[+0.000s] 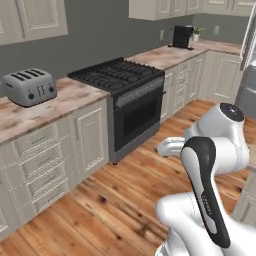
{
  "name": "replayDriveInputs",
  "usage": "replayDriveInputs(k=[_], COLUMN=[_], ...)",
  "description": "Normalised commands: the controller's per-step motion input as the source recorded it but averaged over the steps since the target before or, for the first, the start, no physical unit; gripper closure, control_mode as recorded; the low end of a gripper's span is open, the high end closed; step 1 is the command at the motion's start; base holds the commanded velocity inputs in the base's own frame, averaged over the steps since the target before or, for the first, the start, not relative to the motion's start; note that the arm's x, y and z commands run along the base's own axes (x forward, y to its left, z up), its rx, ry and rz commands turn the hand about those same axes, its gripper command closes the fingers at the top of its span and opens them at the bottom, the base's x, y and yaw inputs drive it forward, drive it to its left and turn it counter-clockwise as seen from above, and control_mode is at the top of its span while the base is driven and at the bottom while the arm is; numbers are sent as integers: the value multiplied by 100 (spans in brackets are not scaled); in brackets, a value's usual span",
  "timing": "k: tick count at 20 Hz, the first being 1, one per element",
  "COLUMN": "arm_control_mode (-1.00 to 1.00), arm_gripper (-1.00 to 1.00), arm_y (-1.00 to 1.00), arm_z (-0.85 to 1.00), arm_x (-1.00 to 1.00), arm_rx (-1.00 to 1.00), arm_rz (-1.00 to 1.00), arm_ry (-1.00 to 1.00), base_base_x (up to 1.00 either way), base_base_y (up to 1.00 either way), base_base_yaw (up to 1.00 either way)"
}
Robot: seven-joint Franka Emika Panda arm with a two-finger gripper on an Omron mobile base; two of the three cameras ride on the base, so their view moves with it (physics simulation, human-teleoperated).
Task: Take the cheese, chicken drumstick, and onion from the fridge and place them on the plate on the dining counter to create an appetizer plate.
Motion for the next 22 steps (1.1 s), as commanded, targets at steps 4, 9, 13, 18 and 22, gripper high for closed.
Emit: replayDriveInputs(k=[4, 9, 13, 18, 22], arm_control_mode=[100, 100, 100, 100, 100], arm_gripper=[-100, -100, -100, -100, -100], arm_y=[0, 0, 0, 0, 0], arm_z=[0, 0, 0, 0, 0], arm_x=[0, 0, 0, 0, 0], arm_rx=[0, 0, 0, 0, 0], arm_rz=[0, 0, 0, 0, 0], arm_ry=[0, 0, 0, 0, 0], base_base_x=[100, 100, 92, 65, 56], base_base_y=[13, 10, 6, 0, 13], base_base_yaw=[-37, -53, -59, -65, -67])
